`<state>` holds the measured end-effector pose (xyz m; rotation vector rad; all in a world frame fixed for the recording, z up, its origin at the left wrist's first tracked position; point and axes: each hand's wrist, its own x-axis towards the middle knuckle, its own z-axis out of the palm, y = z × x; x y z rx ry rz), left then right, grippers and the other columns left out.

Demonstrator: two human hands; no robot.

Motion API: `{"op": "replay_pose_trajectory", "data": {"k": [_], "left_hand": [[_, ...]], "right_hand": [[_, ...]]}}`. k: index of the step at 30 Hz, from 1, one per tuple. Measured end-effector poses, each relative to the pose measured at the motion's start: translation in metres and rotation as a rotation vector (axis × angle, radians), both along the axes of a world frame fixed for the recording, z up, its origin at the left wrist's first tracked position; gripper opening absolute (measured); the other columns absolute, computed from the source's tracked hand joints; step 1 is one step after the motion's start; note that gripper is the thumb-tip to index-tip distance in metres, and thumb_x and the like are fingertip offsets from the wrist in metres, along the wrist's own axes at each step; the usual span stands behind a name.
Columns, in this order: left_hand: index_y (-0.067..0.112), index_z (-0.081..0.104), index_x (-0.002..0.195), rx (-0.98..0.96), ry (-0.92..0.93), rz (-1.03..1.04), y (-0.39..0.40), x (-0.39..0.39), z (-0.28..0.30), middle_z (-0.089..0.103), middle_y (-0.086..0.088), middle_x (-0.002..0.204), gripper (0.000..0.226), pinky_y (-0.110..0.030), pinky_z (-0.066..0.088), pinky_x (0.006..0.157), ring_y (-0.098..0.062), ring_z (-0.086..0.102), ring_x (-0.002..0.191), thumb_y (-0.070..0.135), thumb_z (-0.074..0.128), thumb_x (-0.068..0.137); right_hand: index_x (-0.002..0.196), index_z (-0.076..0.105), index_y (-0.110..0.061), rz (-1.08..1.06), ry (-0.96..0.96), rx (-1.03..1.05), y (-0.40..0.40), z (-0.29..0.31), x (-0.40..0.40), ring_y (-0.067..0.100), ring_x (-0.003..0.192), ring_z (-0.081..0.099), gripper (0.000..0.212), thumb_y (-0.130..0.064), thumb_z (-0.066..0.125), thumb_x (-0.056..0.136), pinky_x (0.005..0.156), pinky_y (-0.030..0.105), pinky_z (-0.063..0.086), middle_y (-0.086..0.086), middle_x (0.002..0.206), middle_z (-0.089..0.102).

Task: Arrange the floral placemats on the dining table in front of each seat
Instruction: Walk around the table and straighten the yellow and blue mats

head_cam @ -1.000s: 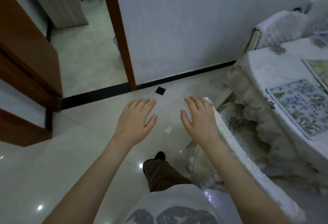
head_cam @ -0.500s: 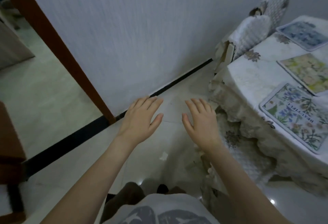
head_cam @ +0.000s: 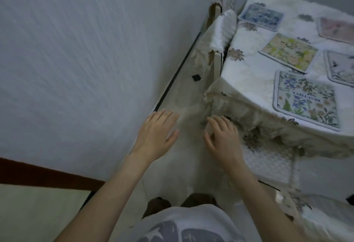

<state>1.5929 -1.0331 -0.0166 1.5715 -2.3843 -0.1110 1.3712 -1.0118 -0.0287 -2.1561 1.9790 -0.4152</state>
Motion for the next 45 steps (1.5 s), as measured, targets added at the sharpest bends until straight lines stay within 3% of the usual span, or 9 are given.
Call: {"op": "replay_pose_trajectory", "data": {"k": [9, 17, 28, 36, 45], "left_hand": [[0.016, 0.046, 0.136, 0.028, 0.057, -0.277, -0.132, -0.016, 0.008, 0.054, -0.008, 0.135, 0.051, -0.044, 0.038, 0.106, -0.027, 0.047, 0.127, 0.042, 0.035, 0.094], [0.018, 0.043, 0.137, 0.072, -0.006, -0.411, -0.242, -0.079, -0.014, 0.052, -0.005, 0.138, 0.053, -0.041, 0.034, 0.110, -0.023, 0.044, 0.130, 0.045, 0.032, 0.093], [0.016, 0.050, 0.132, 0.005, -0.007, -0.501, -0.420, -0.171, 0.027, 0.057, -0.006, 0.130, 0.049, -0.039, 0.038, 0.104, -0.026, 0.049, 0.123, 0.039, 0.040, 0.090], [0.016, 0.051, 0.132, 0.037, 0.018, -0.601, -0.513, -0.178, 0.009, 0.058, -0.007, 0.131, 0.049, -0.038, 0.036, 0.104, -0.027, 0.048, 0.126, 0.040, 0.039, 0.091], [0.019, 0.046, 0.136, 0.007, -0.032, -0.858, -0.664, -0.166, 0.013, 0.054, -0.007, 0.136, 0.048, -0.040, 0.031, 0.109, -0.027, 0.043, 0.130, 0.040, 0.040, 0.092]], "right_hand": [[0.126, 0.054, -0.011, -0.280, 0.019, -0.071, -0.073, 0.013, -0.004, 0.028, 0.127, 0.047, 0.040, -0.033, 0.044, 0.093, 0.104, 0.047, 0.039, 0.008, 0.130, 0.057], [0.131, 0.050, -0.013, -0.416, -0.013, -0.031, -0.168, -0.019, -0.054, 0.027, 0.129, 0.044, 0.045, -0.038, 0.042, 0.094, 0.104, 0.047, 0.039, 0.007, 0.134, 0.053], [0.130, 0.052, -0.009, -0.543, -0.062, -0.092, -0.324, 0.006, -0.132, 0.032, 0.129, 0.044, 0.046, -0.034, 0.043, 0.093, 0.106, 0.049, 0.036, 0.011, 0.135, 0.055], [0.129, 0.052, -0.010, -0.612, -0.022, -0.082, -0.410, -0.002, -0.126, 0.032, 0.127, 0.047, 0.043, -0.032, 0.046, 0.093, 0.105, 0.049, 0.038, 0.011, 0.132, 0.056], [0.126, 0.054, -0.010, -0.890, -0.014, -0.127, -0.518, -0.006, -0.083, 0.030, 0.122, 0.050, 0.040, -0.029, 0.049, 0.091, 0.103, 0.045, 0.041, 0.010, 0.129, 0.058]]}}
